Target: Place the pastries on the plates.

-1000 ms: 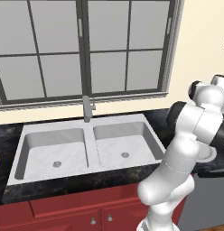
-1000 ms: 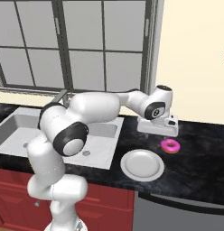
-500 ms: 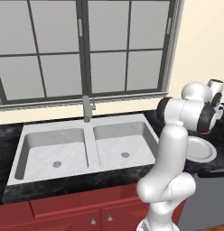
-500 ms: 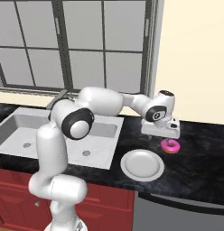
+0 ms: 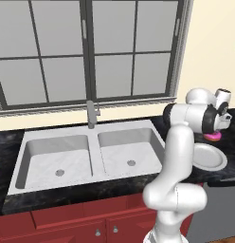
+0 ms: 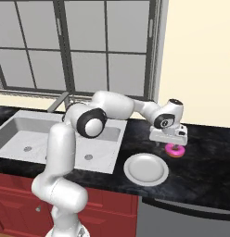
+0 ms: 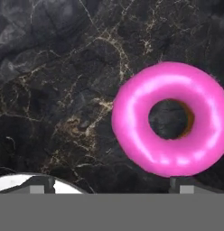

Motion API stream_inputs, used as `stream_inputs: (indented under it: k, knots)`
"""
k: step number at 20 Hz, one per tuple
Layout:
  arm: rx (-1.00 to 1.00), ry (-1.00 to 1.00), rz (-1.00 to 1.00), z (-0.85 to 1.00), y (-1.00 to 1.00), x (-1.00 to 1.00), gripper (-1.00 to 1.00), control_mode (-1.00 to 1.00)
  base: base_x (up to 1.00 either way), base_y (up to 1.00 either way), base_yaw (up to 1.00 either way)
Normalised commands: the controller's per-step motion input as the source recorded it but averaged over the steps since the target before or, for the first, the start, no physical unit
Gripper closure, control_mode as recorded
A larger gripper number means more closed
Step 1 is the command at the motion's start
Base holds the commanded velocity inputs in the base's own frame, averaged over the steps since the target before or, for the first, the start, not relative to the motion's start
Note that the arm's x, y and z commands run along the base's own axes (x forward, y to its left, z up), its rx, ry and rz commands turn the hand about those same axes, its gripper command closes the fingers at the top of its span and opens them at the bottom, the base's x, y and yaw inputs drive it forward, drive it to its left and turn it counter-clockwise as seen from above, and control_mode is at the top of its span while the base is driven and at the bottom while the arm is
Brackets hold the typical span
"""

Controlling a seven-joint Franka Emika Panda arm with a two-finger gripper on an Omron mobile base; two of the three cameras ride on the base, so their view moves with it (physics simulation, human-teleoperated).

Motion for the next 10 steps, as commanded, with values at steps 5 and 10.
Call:
stream_inputs:
  k: [5, 10]
  knots:
    - [0.0, 0.03, 0.0, -0.16, 0.0, 0.34, -1.0, -1.0, 0.0, 0.0, 0.0]
    - [0.0, 0.06, 0.0, -0.15, 0.0, 0.23, -1.0, -1.0, 0.0, 0.0, 0.0]
